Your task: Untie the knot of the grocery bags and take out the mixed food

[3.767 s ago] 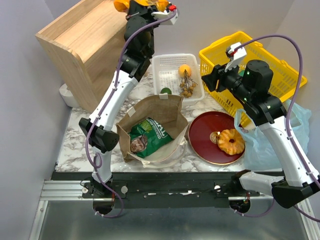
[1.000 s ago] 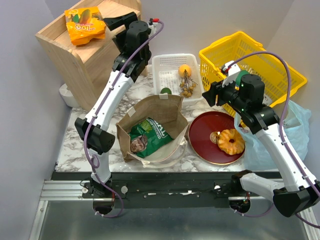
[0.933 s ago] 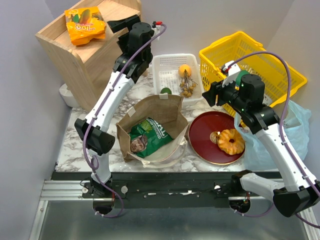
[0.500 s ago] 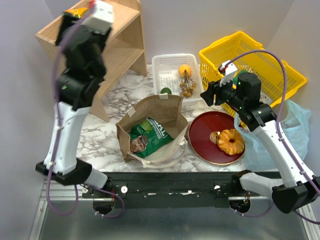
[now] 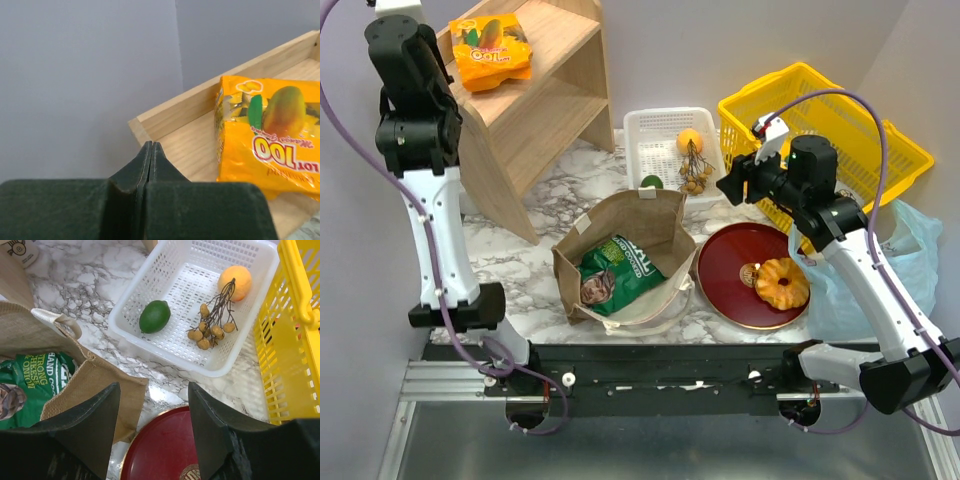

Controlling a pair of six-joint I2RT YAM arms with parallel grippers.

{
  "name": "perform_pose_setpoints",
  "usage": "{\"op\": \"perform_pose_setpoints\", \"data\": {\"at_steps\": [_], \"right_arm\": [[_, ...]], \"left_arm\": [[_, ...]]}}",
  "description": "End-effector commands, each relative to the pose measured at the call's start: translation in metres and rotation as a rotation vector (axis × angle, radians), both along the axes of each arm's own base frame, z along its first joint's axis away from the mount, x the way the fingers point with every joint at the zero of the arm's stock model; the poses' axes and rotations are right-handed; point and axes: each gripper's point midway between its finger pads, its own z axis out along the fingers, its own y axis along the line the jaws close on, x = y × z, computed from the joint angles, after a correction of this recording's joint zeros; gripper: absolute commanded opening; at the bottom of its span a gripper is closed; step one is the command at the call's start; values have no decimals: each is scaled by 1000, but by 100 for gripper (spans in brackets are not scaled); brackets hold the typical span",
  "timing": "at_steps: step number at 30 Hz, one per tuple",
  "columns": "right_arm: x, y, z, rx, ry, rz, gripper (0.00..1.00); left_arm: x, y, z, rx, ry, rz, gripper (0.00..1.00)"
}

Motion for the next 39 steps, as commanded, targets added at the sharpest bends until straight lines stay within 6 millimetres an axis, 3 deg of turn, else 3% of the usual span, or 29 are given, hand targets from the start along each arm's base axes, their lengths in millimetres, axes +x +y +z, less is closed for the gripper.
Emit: {"op": "perform_pose_setpoints", "data": {"at_steps": [1,4,12,15,20,21,22,26,32,33,34,35,39], "right_arm": [[0,-2,7,-6,-16,7,65],[-3,-4,4,-18,-20,4,65],[-10,-11,-10,-51,-22,-1,66],[-13,-14,-17,-65,-19,-5,66],[-20,-20,-23,-84,-26,-10,66],[-20,-20,-24,-86,-25,-11,66],[-21,-21,-27,-86,-22,-13,66],[-24,-25,-28,-87,-25,-21,68],[-26,-34,-32,-93,-26,-42,68],[-27,-34,-36,-95,-17,-42,68],[-28,-35,-37,-94,-14,-44,68],[-28,-36,-39,-93,-10,-46,68],[-28,-34,-45,-90,10,-39,68]], "left_arm": [[34,1,-39,-199,54,-134,0],[52,-1,-55,-210,82,-177,0],[85,-72,-83,-336,143,-550,0],[98,-88,-86,-326,150,-591,0],[137,-97,-101,-313,156,-632,0],[142,-98,-92,-293,123,-646,0],[154,-97,-99,-296,127,-639,0],[179,-86,-93,-239,57,-579,0],[171,-84,-80,-208,4,-579,2],[177,-91,-91,-199,3,-625,2],[169,-96,-80,-177,-27,-652,2],[169,-101,-81,-168,-30,-677,2],[189,-104,-90,-237,-7,-682,2]]}}
